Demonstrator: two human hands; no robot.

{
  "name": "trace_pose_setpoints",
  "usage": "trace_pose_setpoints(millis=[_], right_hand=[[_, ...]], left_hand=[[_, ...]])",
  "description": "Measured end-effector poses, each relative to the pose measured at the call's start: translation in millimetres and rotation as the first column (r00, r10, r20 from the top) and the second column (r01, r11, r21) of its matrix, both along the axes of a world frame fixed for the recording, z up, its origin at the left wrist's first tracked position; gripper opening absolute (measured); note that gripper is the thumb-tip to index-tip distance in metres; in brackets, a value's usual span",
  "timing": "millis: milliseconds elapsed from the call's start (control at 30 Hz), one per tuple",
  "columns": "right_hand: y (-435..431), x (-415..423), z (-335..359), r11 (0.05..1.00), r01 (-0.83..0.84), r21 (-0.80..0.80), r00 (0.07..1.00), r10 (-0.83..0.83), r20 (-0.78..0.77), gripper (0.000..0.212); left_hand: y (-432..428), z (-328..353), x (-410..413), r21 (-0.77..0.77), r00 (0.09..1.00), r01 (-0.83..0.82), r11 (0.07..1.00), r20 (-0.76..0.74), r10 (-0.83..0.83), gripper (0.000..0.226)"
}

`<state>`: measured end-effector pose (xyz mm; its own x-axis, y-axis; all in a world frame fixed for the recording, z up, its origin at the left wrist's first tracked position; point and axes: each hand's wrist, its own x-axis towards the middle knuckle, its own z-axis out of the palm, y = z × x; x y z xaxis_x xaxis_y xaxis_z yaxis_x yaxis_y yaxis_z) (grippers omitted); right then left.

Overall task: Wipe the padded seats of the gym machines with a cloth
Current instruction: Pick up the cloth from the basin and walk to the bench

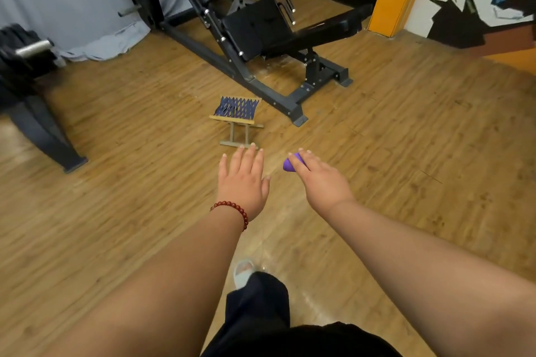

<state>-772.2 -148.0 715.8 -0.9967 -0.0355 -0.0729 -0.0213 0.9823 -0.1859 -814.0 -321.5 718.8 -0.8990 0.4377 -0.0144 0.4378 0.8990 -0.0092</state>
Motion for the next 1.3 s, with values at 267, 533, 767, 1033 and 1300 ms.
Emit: trace_pose_setpoints(millis=[267,533,767,1033,1300], right_hand=[[-17,-153,1,0.997,0.073,-0.002,0.997,-0.073,0.013,0.074],[-8,-283,-6,0.994,0.101,-0.033,0.994,-0.100,0.036,0.076],[36,-422,-10,0.998,0.052,-0.031,0.998,-0.051,0.032,0.078],[82,-551,-6,1.000,0.008,-0.022,0.999,-0.007,0.054,0.077],[92,-666,-19,0.996,0.079,-0.028,0.993,-0.076,0.092,0.080]], left_hand=[[-12,16,-166,-0.030,0.993,0.118,0.993,-0.001,-0.118,0.061],[-6,4,-302,-0.063,0.989,0.146,0.987,0.025,-0.145,0.061],[41,-3,-434,-0.063,0.995,0.104,0.993,0.009,-0.104,0.061],[90,-2,-553,-0.043,0.996,0.071,0.997,0.052,-0.069,0.060],[99,-17,-675,-0.080,0.987,0.145,0.986,0.079,-0.139,0.061]])
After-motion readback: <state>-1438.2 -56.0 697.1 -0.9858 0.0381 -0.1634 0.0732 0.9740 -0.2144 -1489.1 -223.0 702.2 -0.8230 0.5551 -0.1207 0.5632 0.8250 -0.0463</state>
